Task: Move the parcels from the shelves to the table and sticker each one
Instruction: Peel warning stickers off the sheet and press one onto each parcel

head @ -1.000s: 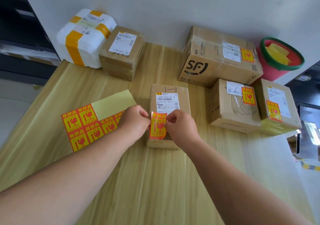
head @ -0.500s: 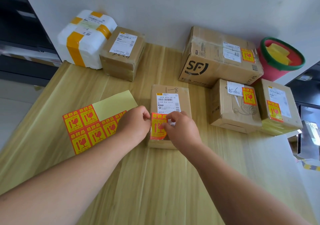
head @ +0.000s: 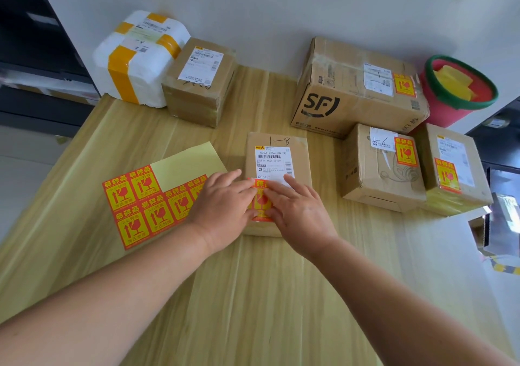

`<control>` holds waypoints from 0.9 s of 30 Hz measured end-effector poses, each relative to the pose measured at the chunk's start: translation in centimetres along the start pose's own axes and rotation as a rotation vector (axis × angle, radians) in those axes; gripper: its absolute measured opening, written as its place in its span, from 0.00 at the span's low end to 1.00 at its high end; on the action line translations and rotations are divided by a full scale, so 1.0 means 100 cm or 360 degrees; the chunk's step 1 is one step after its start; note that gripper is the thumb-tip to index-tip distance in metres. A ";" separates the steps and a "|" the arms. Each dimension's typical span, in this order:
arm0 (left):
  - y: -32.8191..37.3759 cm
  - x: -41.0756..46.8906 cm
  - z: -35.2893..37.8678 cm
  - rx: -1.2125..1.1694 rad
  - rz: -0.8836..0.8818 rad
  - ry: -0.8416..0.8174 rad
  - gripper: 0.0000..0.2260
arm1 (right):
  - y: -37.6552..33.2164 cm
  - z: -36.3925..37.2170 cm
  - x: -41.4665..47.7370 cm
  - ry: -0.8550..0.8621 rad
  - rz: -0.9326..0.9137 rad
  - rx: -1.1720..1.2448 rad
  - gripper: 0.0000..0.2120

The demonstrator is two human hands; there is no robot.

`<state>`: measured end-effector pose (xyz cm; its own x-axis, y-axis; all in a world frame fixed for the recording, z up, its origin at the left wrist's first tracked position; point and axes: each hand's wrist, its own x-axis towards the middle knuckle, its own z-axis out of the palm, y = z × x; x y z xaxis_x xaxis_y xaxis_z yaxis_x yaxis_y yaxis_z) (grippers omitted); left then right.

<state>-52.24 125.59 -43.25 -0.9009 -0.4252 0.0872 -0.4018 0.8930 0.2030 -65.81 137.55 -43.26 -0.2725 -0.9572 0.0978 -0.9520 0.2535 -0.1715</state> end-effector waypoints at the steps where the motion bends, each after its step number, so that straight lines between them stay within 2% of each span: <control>1: 0.000 0.000 0.001 -0.0021 -0.0021 -0.0020 0.19 | 0.001 0.002 -0.001 -0.0015 0.0006 0.0007 0.19; 6: -0.002 -0.004 0.003 -0.0073 -0.0034 0.0013 0.19 | 0.001 0.005 -0.003 0.0011 0.0013 0.0083 0.18; 11: 0.000 -0.012 0.005 0.0044 0.0204 0.0162 0.13 | -0.008 0.008 -0.015 0.0094 -0.0129 -0.0061 0.20; 13: 0.000 -0.017 0.007 0.0025 0.0262 0.0152 0.14 | -0.008 0.017 -0.024 0.0101 -0.0172 -0.0073 0.17; 15: -0.002 -0.018 0.009 0.0002 0.0264 0.0138 0.11 | -0.007 0.022 -0.028 0.0080 -0.0156 -0.0067 0.20; 18: 0.000 -0.021 0.009 0.0003 0.0286 0.0147 0.11 | -0.006 0.022 -0.031 0.0060 -0.0191 -0.0110 0.20; 21: 0.000 -0.029 0.010 0.0068 0.0390 0.0186 0.17 | -0.004 0.022 -0.042 0.0046 -0.0261 -0.0138 0.22; 27: -0.003 -0.034 0.011 0.0171 0.0467 0.0089 0.18 | 0.000 0.025 -0.050 0.0020 -0.0329 -0.0162 0.23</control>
<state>-49.22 126.94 -44.71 -0.9717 -0.1520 0.1807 -0.1438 0.9879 0.0576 -64.12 141.97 -46.18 -0.0716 -0.9886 0.1326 -0.9967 0.0658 -0.0471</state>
